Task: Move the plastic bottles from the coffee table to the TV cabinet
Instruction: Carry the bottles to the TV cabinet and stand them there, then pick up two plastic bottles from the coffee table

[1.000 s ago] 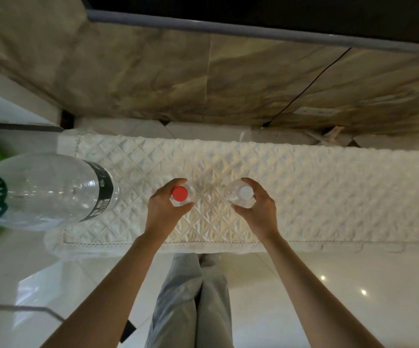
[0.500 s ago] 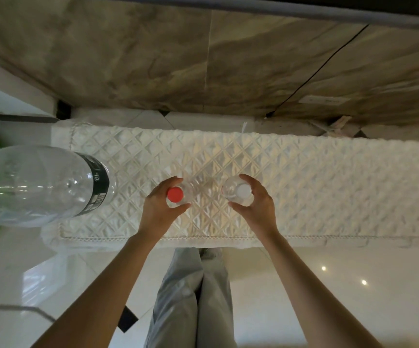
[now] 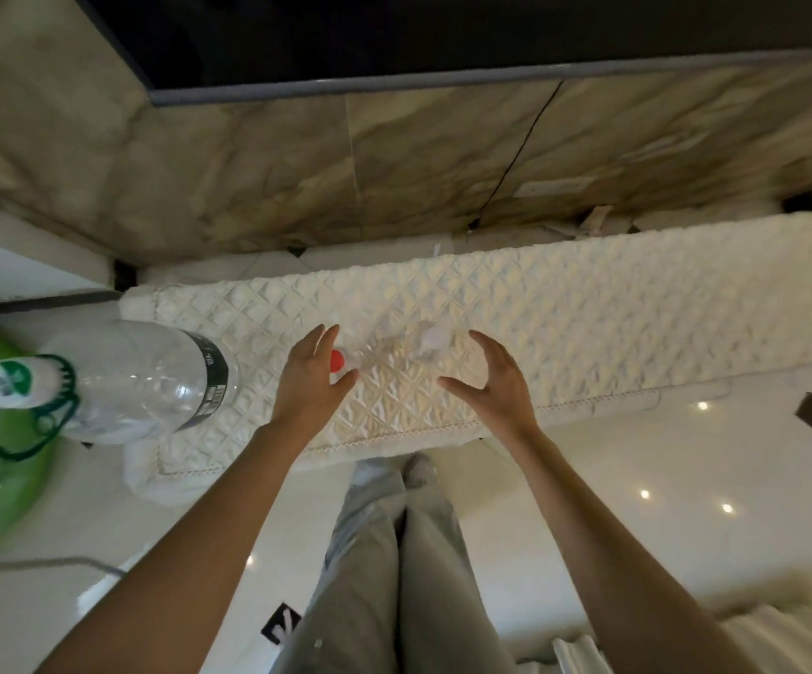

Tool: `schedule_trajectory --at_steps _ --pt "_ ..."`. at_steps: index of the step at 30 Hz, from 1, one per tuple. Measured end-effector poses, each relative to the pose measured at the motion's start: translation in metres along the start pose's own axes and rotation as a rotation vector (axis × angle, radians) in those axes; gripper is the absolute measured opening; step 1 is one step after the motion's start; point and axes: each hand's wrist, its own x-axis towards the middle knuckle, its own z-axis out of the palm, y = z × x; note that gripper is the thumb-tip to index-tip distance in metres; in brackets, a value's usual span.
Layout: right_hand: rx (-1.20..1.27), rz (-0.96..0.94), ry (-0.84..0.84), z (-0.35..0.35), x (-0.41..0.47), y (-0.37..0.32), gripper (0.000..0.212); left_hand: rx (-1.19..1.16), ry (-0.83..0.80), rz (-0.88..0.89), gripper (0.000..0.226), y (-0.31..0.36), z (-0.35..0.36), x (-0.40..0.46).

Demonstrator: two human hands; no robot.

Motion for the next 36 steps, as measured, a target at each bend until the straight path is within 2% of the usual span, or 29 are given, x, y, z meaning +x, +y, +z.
schedule_trajectory --at_steps 3,6,11,16,20,26,31,36 --pt "0.023 0.055 0.082 -0.01 -0.034 0.004 0.066 0.206 0.099 0.112 0.05 0.018 -0.011 -0.019" --pt "0.024 0.105 0.208 -0.02 -0.073 0.016 0.056 0.295 0.135 0.217 0.042 0.032 -0.012 -0.039" --pt "-0.047 0.211 0.387 -0.032 -0.147 0.04 0.047 0.379 0.045 0.343 0.042 0.063 0.0 -0.073" --pt "-0.142 0.324 0.486 -0.038 -0.217 0.079 0.042 0.484 -0.012 0.43 0.047 0.106 0.022 -0.099" --pt "-0.153 0.47 0.568 -0.046 -0.275 0.111 0.043 0.537 -0.042 0.575 0.048 0.153 0.047 -0.126" --pt "-0.112 0.601 0.666 -0.064 -0.37 0.164 0.044 0.525 -0.107 0.702 0.045 0.229 0.105 -0.195" --pt "-0.058 0.723 0.762 -0.084 -0.451 0.207 0.042 0.407 -0.195 0.861 0.042 0.298 0.159 -0.274" --pt "0.04 0.842 0.866 -0.096 -0.517 0.242 0.041 0.427 -0.252 1.067 0.042 0.342 0.199 -0.32"
